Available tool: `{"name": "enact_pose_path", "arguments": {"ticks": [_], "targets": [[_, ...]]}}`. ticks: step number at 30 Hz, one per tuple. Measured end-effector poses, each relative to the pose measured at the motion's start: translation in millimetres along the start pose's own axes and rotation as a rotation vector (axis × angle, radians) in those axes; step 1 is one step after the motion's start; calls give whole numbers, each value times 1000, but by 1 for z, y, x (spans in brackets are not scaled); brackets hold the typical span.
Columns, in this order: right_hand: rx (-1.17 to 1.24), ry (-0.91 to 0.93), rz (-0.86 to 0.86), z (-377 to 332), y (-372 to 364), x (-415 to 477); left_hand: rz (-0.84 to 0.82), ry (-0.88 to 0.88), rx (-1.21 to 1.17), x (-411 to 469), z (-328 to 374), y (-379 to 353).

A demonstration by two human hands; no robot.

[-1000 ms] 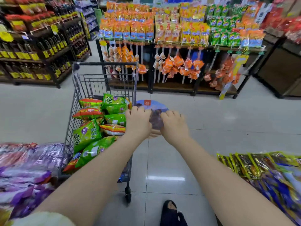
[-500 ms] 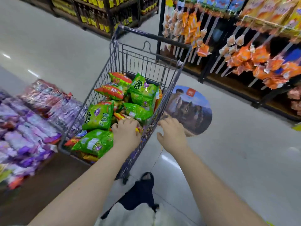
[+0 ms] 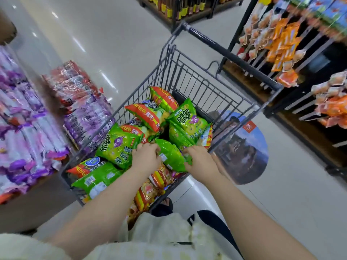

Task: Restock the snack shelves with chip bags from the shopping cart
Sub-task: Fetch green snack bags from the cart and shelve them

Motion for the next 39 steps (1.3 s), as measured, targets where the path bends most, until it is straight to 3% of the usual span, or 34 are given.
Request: {"name": "enact_pose_path", "arguments": {"ticks": [6,11,13,17,22,25,32,39], "targets": [[5,-82,-171,47,-7,69,-101,150,-23,19,9,-34],[48,-31,-428,68,-23,118,-161,420,-163,20,20,-71],[123,-46,-501,73,-30,130,-138,604,-354,16,31,-80],[254,-98,-584,82,-47,137,64,875,-677,12,58,-92],[342,-112,-624,95,-79,135,14,1131,-670,8,99,-117],[402,-59,-575,89,-60,141,158,1196,-674,6,112,-122],[397,-126,-768,92,1,212,537,1282,-958,-4,96,-107],[829,-112,-802,59,38,243,837,1362,-1227,-45,74,-54]]}}
Point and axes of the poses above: each hand's wrist, its own x-axis towards the middle knuckle, its own y-axis out of the back of the hand, z = x × y, the point moved 2 cm from there along x, towards the middle knuckle, and after that the axes turned 12 degrees about z, right-handed, at the moved point
